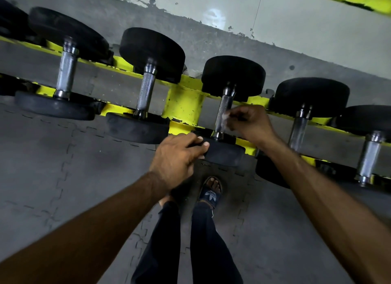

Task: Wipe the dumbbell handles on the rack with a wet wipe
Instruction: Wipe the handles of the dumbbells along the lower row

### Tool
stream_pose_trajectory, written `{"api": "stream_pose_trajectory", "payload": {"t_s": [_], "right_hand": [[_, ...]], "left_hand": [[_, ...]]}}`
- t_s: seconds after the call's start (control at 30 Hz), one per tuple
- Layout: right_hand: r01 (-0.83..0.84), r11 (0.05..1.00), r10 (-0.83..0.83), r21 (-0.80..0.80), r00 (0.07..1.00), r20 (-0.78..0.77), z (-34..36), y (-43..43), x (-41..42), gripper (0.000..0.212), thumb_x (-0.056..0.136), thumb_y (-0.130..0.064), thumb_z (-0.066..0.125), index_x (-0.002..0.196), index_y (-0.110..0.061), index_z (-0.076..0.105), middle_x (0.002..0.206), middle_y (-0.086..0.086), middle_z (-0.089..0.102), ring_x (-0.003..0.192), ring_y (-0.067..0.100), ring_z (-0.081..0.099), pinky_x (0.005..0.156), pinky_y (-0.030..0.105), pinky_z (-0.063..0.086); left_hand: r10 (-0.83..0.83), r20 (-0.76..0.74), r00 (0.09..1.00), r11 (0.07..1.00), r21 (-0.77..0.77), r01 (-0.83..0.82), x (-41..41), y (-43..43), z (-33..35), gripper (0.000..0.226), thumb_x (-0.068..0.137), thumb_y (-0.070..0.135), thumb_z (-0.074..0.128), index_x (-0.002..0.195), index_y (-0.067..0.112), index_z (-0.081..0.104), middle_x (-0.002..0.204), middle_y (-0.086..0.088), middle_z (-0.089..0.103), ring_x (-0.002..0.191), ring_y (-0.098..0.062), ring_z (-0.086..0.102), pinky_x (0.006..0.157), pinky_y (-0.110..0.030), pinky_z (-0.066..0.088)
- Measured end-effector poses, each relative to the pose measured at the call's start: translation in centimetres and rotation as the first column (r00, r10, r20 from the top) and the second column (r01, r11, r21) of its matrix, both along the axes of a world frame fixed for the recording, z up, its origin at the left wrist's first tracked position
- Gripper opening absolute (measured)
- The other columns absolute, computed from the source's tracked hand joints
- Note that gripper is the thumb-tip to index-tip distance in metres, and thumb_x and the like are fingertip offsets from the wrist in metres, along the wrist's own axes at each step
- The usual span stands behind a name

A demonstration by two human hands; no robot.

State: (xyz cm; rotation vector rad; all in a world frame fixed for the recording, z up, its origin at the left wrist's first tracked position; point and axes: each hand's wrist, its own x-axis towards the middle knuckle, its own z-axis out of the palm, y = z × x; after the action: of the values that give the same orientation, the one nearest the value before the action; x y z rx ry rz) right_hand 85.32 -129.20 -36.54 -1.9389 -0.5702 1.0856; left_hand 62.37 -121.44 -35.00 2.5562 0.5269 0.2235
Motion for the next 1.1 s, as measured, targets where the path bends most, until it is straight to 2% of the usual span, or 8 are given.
{"api": "stream_pose_trajectory", "payload": {"t_s": [0.13, 0.33, 0.5, 0.57, 0.67, 0.8, 0.93, 1.1], "right_hand": [[0.167, 0.986, -0.167, 0.021, 0.986, 0.025, 0.0, 2.1, 0.3, 0.011, 0.084, 0.002, 0.07, 0.084, -0.008, 0.074, 0.076, 0.02, 0.071, 0.064, 0.022, 0.067, 0.063, 0.033, 0.057], [0.102, 0.97, -0.161, -0.221, 0.949, -0.271, 1.9, 1.2, 0.2, 0.013, 0.091, 0.002, 0.064, 0.084, -0.009, 0.064, 0.062, 0.002, 0.066, 0.051, 0.011, 0.06, 0.046, 0.02, 0.046], [0.219, 0.967, -0.222, -0.128, 0.975, -0.016, 1.0, 1.6, -0.6, 0.015, 0.087, 0.006, 0.063, 0.093, -0.008, 0.062, 0.072, 0.001, 0.063, 0.047, 0.004, 0.057, 0.043, 0.018, 0.04], [0.147, 0.988, -0.134, -0.044, 0.966, 0.222, 0.6, 1.1, -1.1, 0.012, 0.084, -0.001, 0.065, 0.091, -0.01, 0.068, 0.077, -0.004, 0.067, 0.062, 0.003, 0.063, 0.054, 0.016, 0.046], [-0.058, 0.998, 0.036, 0.027, 0.854, 0.518, -0.4, -0.1, -1.2, 0.018, 0.079, -0.004, 0.065, 0.083, -0.016, 0.077, 0.084, -0.003, 0.07, 0.08, 0.008, 0.065, 0.071, 0.016, 0.049], [-0.283, 0.959, 0.224, 0.011, 0.782, 0.581, -0.4, -0.8, -1.4, 0.024, 0.085, -0.012, 0.068, 0.106, -0.018, 0.078, 0.098, 0.001, 0.066, 0.087, 0.008, 0.06, 0.076, 0.012, 0.044], [-0.378, 0.917, 0.366, -0.124, 0.681, 0.634, -0.4, 0.3, -0.8, 0.019, 0.091, -0.032, 0.069, 0.094, -0.016, 0.079, 0.092, 0.002, 0.063, 0.082, 0.017, 0.06, 0.071, 0.03, 0.047], [-0.1, 0.995, 0.089, -0.018, 0.771, 0.631, 0.3, 2.9, 0.4, 0.014, 0.088, -0.015, 0.066, 0.082, -0.014, 0.079, 0.084, 0.003, 0.074, 0.08, 0.014, 0.066, 0.076, 0.033, 0.05]], "left_hand": [[0.008, -0.004, 1.0, 1.0, -0.013, -0.008, 0.0, 0.1, 0.0, 0.022, 0.086, 0.02, 0.073, 0.108, 0.022, 0.075, 0.099, -0.002, 0.066, 0.088, -0.027, 0.064, 0.071, -0.041, 0.052], [0.015, -0.022, 1.0, 1.0, -0.018, -0.015, 0.0, 0.0, 0.1, 0.025, 0.085, 0.021, 0.074, 0.11, 0.024, 0.074, 0.098, -0.001, 0.065, 0.088, -0.027, 0.064, 0.072, -0.041, 0.052], [0.02, -0.019, 1.0, 1.0, -0.023, -0.021, 0.1, -0.1, 0.2, 0.023, 0.087, 0.023, 0.07, 0.11, 0.023, 0.074, 0.097, -0.002, 0.065, 0.088, -0.027, 0.064, 0.071, -0.041, 0.052], [0.015, -0.016, 1.0, 1.0, -0.024, -0.015, 0.1, 0.0, 0.3, 0.022, 0.087, 0.023, 0.07, 0.109, 0.023, 0.074, 0.097, -0.002, 0.065, 0.088, -0.027, 0.064, 0.07, -0.041, 0.052], [0.011, -0.02, 1.0, 1.0, -0.025, -0.011, 0.1, 0.0, 0.3, 0.026, 0.084, 0.02, 0.074, 0.11, 0.023, 0.074, 0.1, -0.002, 0.066, 0.089, -0.027, 0.065, 0.072, -0.041, 0.053], [0.011, -0.033, 0.999, 1.0, -0.017, -0.011, 0.0, -0.1, 0.3, 0.03, 0.083, 0.018, 0.076, 0.112, 0.023, 0.074, 0.101, -0.002, 0.066, 0.09, -0.027, 0.064, 0.072, -0.042, 0.053], [0.016, -0.019, 1.0, 0.999, -0.048, -0.017, 0.1, 0.1, 0.1, 0.024, 0.087, 0.023, 0.07, 0.111, 0.023, 0.074, 0.098, -0.002, 0.065, 0.089, -0.028, 0.064, 0.071, -0.043, 0.052], [0.015, -0.027, 1.0, 0.999, -0.039, -0.016, 0.1, 0.0, 0.1, 0.027, 0.085, 0.019, 0.075, 0.112, 0.023, 0.073, 0.099, -0.002, 0.064, 0.089, -0.026, 0.063, 0.07, -0.043, 0.052]]}}
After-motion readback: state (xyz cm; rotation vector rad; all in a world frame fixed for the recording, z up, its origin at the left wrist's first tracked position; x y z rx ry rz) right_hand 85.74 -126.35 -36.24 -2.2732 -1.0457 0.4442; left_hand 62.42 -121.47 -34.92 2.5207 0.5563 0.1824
